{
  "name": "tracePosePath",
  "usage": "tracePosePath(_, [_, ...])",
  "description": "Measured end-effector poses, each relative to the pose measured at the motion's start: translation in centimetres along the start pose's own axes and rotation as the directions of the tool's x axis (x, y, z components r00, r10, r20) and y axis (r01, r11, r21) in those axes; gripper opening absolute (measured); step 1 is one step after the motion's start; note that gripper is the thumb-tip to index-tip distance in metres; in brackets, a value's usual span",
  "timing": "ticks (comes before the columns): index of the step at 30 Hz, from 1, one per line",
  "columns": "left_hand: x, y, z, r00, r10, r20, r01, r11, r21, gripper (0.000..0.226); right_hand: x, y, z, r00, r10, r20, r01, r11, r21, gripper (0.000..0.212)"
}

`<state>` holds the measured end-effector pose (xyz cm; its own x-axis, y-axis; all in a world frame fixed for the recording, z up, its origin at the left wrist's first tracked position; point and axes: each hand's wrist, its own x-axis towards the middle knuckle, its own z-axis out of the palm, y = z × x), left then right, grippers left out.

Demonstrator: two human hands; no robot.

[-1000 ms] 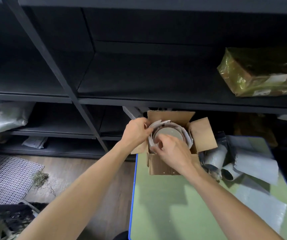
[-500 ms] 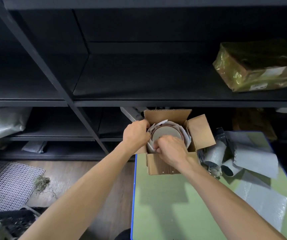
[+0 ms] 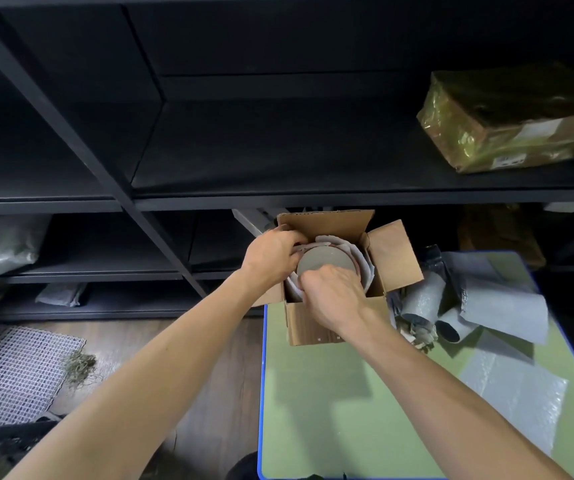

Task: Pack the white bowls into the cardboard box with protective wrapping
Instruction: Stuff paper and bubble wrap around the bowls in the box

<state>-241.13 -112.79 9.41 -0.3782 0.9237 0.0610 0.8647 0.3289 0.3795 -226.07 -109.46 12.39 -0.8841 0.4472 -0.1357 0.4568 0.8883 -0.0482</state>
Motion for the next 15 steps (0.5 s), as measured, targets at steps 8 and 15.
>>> tracePosePath(8, [1.5,-0.3,0.1,0.996,0.023,0.090,-0.035,0.990,0.139,0.019,1.3,-1.7,0.8,1.000,0.004,0.028,-0.005,0.998,0.055,0.019])
tracePosePath(15, [1.5,0.0,0.4,0.988,0.121,0.093,-0.147,0.920,0.364,0.009,1.7,-0.6,-0.5,0.996,-0.006,0.085,0.006,1.000,0.002,0.012])
